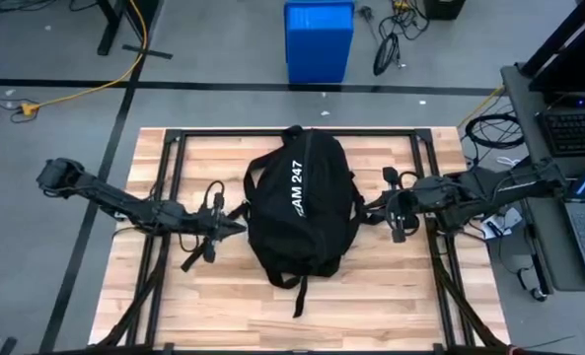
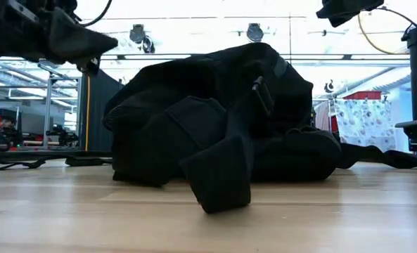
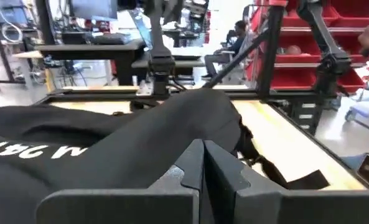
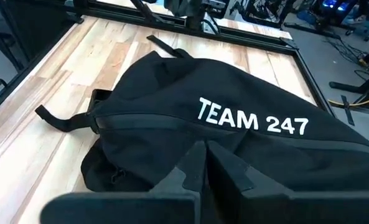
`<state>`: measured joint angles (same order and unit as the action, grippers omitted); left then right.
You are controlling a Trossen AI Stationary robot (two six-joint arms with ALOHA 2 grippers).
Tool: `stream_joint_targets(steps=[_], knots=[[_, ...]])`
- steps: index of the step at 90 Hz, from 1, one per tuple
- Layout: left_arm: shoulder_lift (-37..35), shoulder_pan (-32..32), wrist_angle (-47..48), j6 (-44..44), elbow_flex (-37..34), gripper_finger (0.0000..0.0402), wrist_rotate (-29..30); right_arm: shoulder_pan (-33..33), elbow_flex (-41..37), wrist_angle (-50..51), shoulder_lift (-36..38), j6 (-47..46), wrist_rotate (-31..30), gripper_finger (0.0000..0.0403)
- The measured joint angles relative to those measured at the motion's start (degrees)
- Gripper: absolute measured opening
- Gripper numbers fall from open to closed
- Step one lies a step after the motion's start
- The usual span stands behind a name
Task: Unpack backpack
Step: Return to Home Position
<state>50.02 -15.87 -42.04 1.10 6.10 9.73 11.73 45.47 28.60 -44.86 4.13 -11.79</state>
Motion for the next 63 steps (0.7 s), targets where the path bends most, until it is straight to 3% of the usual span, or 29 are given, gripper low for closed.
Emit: stream_joint_targets(steps=[26,37,46,63], knots=[[0.0,1.7,4.1,-0.2,-1.3,0.0,2.2,0.0,0.0,0.3,0.0,0.0,0.0,0.0],[0.0,1.7,12.1,-2.9,-1.3,0.0,11.8,0.0,0.0,0.4,0.0,0.1,0.0,0.0],[0.1,1.7,14.4,0.3,-1.4,0.0,18.7,0.0,0.0,0.4,0.0,0.1,0.0,0.0],[0.2,1.7,12.7,9.4,-1.3,0.0,19.3,0.0,0.0,0.4,0.0,0.6,0.0,0.0]])
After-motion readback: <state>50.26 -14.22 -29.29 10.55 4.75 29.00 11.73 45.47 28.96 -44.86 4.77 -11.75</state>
